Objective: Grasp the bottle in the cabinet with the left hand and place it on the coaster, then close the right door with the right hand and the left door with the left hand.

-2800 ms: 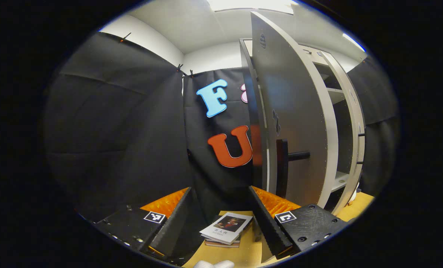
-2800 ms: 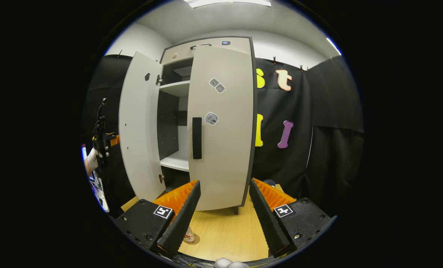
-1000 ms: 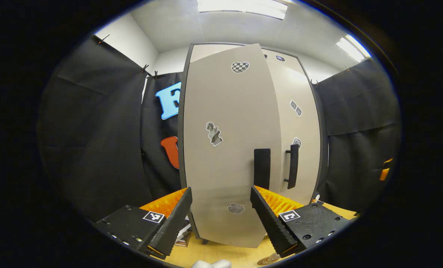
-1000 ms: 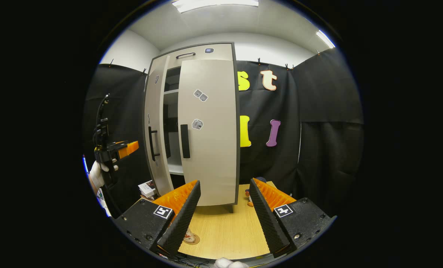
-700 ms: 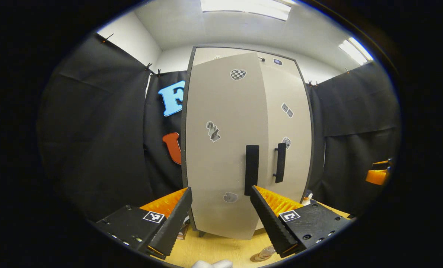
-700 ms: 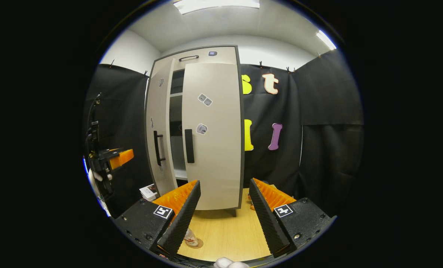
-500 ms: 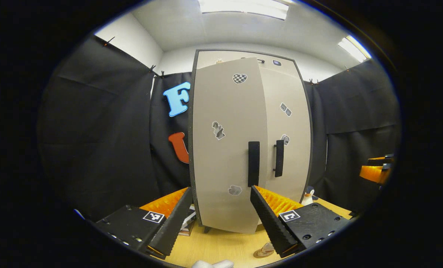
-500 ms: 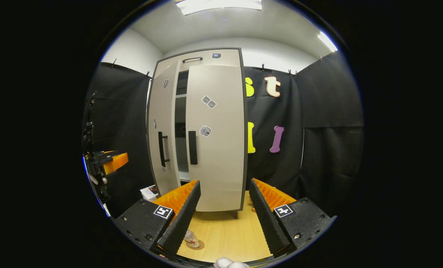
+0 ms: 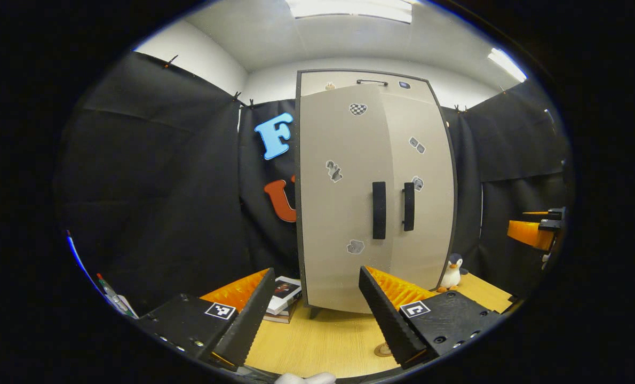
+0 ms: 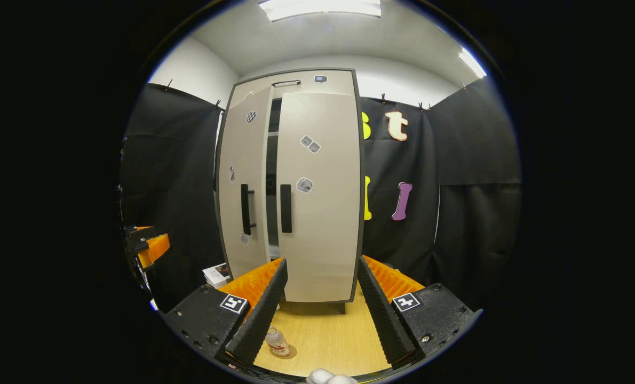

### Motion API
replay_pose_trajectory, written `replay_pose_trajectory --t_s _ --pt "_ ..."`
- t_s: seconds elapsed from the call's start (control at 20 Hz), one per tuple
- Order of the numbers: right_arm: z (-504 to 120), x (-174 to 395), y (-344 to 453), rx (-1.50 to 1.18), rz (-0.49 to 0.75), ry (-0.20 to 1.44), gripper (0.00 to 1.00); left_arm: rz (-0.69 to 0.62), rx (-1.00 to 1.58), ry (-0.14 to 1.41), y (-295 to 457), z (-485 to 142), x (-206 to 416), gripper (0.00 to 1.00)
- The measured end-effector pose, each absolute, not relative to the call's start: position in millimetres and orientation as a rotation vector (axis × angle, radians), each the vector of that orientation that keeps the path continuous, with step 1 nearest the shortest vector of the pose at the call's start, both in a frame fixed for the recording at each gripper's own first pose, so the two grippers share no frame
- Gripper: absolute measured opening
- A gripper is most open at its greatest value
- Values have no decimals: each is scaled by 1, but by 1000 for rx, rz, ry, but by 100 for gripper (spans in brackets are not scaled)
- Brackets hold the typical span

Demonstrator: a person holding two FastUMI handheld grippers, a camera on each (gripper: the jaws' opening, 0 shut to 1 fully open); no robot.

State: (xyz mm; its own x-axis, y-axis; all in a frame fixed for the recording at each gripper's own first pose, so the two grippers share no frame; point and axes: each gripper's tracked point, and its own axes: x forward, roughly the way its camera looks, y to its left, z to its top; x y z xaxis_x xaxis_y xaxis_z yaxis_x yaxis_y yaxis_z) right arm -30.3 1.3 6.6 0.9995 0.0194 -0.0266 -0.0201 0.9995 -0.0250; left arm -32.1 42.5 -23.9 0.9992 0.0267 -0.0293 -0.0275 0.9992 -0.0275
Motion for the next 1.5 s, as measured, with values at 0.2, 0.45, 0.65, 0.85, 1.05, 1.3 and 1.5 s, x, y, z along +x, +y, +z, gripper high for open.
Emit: replay_pose_trajectory --t_s 0.2,0.45,0.65,0.85,1.05,1.3,1.5 --pt "4 -29 2 -24 16 34 81 35 -21 27 45 -21 -31 96" --pt "7 -30 0 -19 2 27 81 30 -28 19 44 -16 -24 96" --pt "8 -30 -2 -21 -5 22 81 24 -25 22 42 -15 -23 96" --pt "6 -30 -2 -15 -2 27 81 27 -19 22 41 -14 -23 95" --pt "8 -32 -1 -13 -1 20 81 20 -11 19 36 -12 -24 96" --pt "8 -34 -2 -8 2 21 81 12 -4 27 32 -12 -25 96" --pt "9 -36 -2 -11 2 19 81 8 1 23 29 -9 -25 96"
